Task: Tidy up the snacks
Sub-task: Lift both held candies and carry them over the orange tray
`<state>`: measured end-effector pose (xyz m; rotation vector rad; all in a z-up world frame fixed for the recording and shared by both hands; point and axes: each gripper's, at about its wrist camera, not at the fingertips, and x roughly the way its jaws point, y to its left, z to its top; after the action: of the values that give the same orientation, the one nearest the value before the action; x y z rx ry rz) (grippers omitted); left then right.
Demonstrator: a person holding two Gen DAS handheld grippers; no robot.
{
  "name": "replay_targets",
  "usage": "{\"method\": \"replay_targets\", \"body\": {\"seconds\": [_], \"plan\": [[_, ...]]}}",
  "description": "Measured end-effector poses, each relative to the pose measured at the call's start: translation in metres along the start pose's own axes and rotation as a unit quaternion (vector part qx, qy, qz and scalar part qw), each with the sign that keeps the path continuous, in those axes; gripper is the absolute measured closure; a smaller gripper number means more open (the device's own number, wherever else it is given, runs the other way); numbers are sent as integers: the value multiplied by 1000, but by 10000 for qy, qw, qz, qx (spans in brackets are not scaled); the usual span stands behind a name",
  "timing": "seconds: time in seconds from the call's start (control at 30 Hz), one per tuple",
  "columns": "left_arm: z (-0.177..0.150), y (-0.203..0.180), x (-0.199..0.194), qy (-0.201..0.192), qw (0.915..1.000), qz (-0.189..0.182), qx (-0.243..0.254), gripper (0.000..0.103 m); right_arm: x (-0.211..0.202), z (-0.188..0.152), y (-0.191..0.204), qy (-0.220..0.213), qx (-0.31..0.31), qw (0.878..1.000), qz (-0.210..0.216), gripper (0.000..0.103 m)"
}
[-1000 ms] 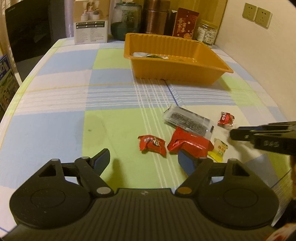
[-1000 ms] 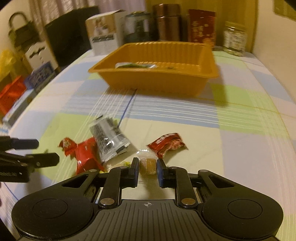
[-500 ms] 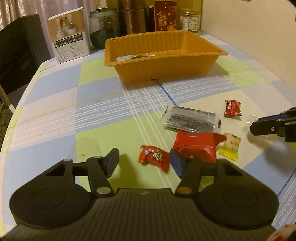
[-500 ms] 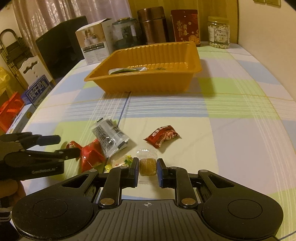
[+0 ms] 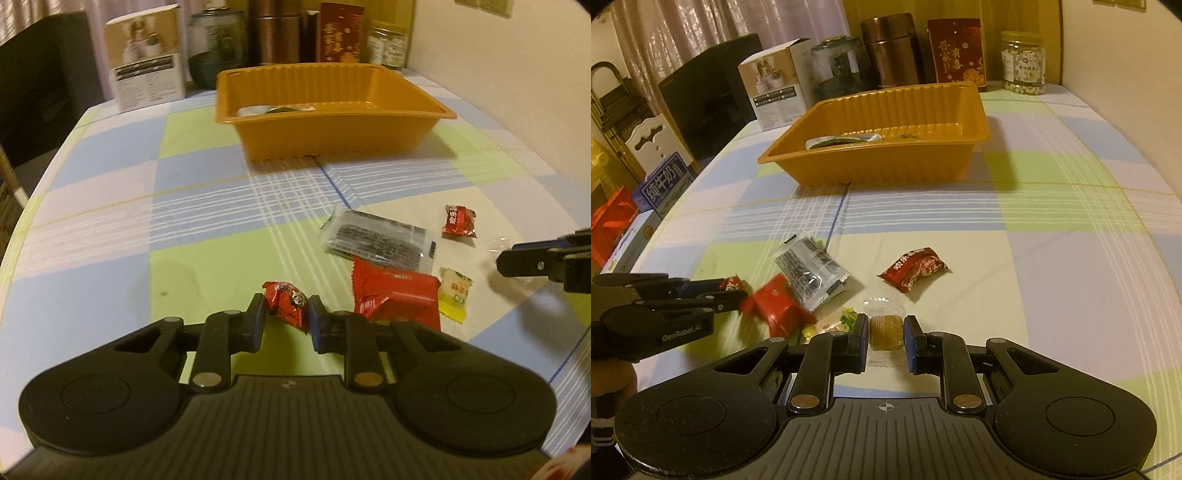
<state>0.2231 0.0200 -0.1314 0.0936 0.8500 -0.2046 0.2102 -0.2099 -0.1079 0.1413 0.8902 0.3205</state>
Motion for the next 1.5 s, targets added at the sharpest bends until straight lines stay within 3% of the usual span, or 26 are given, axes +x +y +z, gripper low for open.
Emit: {"method": "replay_targets", "body": {"seconds": [0.33, 0.8, 1.23, 1.5], "plan": [[-11, 8, -47, -45, 9985, 18, -538, 81, -24, 4, 12, -166, 35, 9999, 18, 83], [-4, -10, -100, -317, 9977, -127, -593, 81, -64, 3, 32, -430, -16, 9991, 64, 83], [12, -22, -113, -495, 9967, -287, -568, 81, -82, 7, 26, -538, 55, 9985, -23, 83], [51, -24, -104, -672, 9946, -531, -582, 81, -77, 41, 19, -649, -62, 9978, -84, 83]]}}
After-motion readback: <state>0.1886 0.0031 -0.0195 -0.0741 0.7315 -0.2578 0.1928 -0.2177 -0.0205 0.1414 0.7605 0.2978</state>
